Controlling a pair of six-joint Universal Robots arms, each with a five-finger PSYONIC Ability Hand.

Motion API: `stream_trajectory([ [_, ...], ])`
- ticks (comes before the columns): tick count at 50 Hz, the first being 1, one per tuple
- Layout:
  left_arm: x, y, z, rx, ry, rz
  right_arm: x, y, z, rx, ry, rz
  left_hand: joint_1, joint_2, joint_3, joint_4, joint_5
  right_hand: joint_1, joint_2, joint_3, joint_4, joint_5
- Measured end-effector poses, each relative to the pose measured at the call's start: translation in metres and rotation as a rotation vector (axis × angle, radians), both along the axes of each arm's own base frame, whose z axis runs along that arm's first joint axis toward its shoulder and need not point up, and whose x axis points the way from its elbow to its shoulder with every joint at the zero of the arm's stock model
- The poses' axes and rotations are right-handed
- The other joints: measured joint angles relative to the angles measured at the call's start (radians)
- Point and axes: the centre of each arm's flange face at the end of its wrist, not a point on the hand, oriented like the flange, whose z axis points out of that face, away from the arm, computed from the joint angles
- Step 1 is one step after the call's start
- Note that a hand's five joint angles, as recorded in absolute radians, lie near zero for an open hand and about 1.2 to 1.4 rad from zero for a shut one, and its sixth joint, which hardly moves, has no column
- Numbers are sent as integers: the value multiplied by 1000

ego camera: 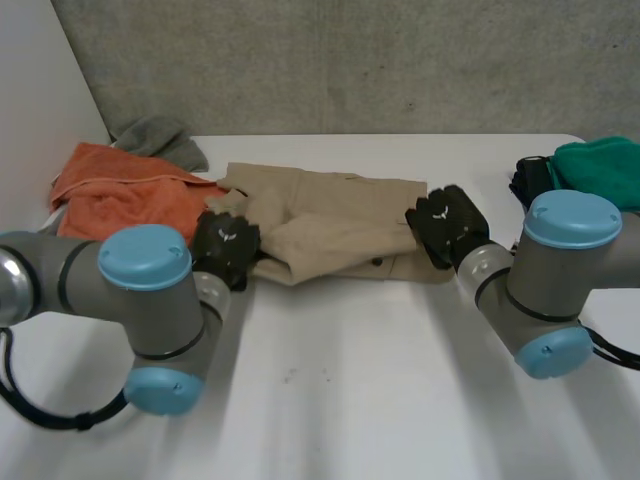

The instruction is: Fold the laundry.

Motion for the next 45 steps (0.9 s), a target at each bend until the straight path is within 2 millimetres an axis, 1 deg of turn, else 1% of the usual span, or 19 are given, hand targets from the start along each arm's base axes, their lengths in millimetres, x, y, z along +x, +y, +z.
stream_trajectory([
  [2, 3, 5, 3, 17, -9, 7, -2, 4, 1, 17, 7, -1, -60, -45, -44, -44, -49, 0, 0, 0, 0, 0],
  [3, 9, 15, 11, 40, -16, 16, -6, 11, 3, 37, 14, -2, -267, -205, -201, -204, -231, 0, 0, 0, 0, 0],
  [5, 12, 19, 17, 44, -14, 18, -8, 15, 5, 47, 18, -2, -267, -205, -201, -204, -231, 0, 0, 0, 0, 0],
  [6, 14, 23, 21, 46, -10, 20, -9, 17, 5, 51, 19, -3, -414, -355, -349, -347, -380, 0, 0, 0, 0, 0],
  [7, 18, 29, 30, 42, 1, 22, -14, 21, 6, 61, 22, -7, -623, -554, -549, -557, -594, 0, 0, 0, 0, 0],
  [8, 18, 29, 30, 42, 1, 22, -14, 21, 6, 61, 22, -7, -623, -554, -549, -557, -594, 0, 0, 0, 0, 0],
  [9, 21, 35, 42, 29, 23, 22, -21, 27, 7, 75, 25, -16, -845, -783, -776, -788, -827, 0, 0, 0, 0, 0],
  [11, 24, 39, 55, 8, 53, 20, -29, 33, 7, 87, 28, -25, -864, -820, -819, -825, -869, 0, 0, 0, 0, 0],
  [12, 24, 39, 55, 8, 53, 20, -29, 33, 7, 87, 28, -25, -864, -820, -819, -825, -869, 0, 0, 0, 0, 0],
  [13, 25, 41, 66, -15, 84, 15, -34, 39, 6, 100, 31, -30, -864, -820, -819, -825, -869, 0, 0, 0, 0, 0],
  [15, 25, 42, 74, -30, 104, 10, -37, 42, 4, 110, 34, -30, -863, -821, -820, -827, -870, 0, 0, 0, 0, 0],
  [16, 25, 42, 83, -49, 129, -1, -37, 44, 3, 114, 35, -30, -862, -821, -820, -827, -868, 0, 0, 0, 0, 0],
  [19, 24, 38, 95, -77, 162, -29, -42, 53, -4, 147, 41, -23, -858, -813, -816, -820, -861, 0, 0, 0, 0, 0],
  [23, 21, 29, 102, -91, 185, -88, -44, 57, -8, 164, 44, -17, -785, -759, -763, -760, -792, 0, 0, 0, 0, 0],
  [26, 18, 22, 97, -76, 184, -124, -44, 57, -9, 167, 43, -18, -709, -689, -691, -688, -720, 0, 0, 0, 0, 0],
  [30, 12, 12, 75, -13, 168, -200, -45, 56, -9, 168, 36, -22, -704, -674, -675, -672, -703, 0, 0, 0, 0, 0],
  [35, 7, 8, 53, 40, 156, -257, -45, 55, -9, 176, 20, -28, -704, -674, -675, -672, -703, 0, 0, 0, 0, 0],
  [40, 1, 3, 36, 58, 143, -288, -45, 55, -10, 184, 12, -31, -704, -674, -675, -672, -703, 0, 0, 0, 0, 0],
  [45, -7, -5, 14, 56, 87, -319, -45, 56, -11, 191, 11, -32, -692, -651, -653, -648, -680, 0, 0, 0, 0, 0],
])
